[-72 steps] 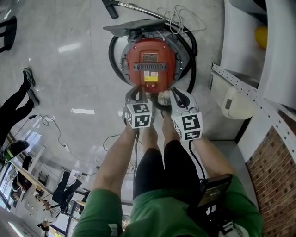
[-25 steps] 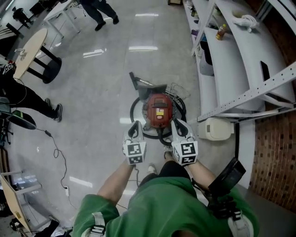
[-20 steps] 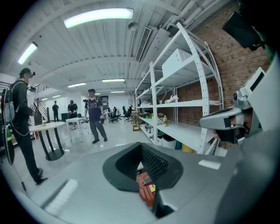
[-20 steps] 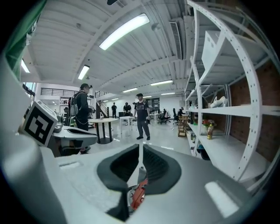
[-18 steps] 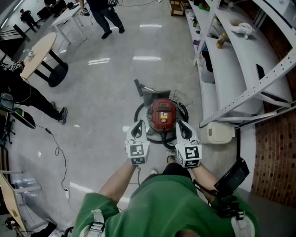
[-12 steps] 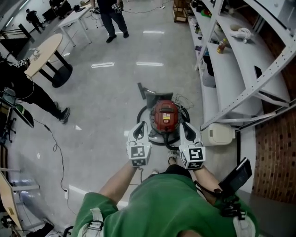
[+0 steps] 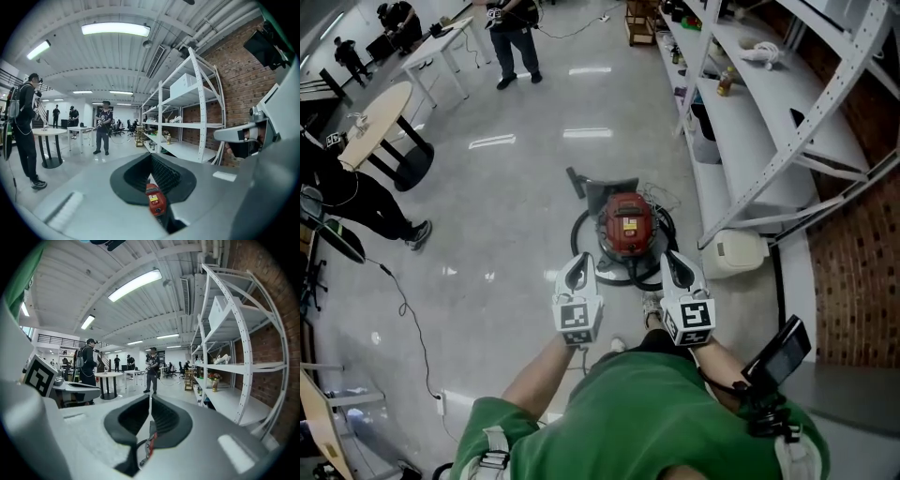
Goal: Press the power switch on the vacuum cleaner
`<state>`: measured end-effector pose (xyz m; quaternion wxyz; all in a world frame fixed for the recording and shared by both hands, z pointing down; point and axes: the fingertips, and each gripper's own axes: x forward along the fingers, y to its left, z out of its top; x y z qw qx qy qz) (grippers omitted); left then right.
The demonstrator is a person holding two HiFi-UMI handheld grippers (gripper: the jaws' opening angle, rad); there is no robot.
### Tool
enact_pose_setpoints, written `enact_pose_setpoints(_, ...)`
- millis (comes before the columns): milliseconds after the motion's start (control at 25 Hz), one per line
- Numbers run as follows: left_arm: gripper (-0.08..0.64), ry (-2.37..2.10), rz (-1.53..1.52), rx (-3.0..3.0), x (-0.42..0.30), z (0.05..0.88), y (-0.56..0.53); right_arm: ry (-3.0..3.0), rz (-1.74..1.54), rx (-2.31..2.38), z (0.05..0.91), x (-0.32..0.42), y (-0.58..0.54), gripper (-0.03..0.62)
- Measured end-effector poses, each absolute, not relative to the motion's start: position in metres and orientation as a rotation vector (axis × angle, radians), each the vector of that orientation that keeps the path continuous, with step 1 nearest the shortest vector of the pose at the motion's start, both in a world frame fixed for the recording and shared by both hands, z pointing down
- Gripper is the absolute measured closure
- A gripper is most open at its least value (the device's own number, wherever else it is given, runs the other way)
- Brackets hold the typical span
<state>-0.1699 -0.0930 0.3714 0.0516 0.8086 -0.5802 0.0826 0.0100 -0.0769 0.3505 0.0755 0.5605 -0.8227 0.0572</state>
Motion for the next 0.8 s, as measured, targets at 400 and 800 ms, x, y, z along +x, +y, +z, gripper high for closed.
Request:
enact_pose_setpoints(400,0.552,-1.751,0.224,2.441,-0.172,0.362,-0.062,-2.457,0.204,1.697,0.349,0.018,-0.048,0.58)
enact_pose_setpoints(800,0.552,-1.767,0.212,2.433,-0.133,0.354,-0.022,-2.472,0.235,1.686,0.345,0.058,-0.006,0.583)
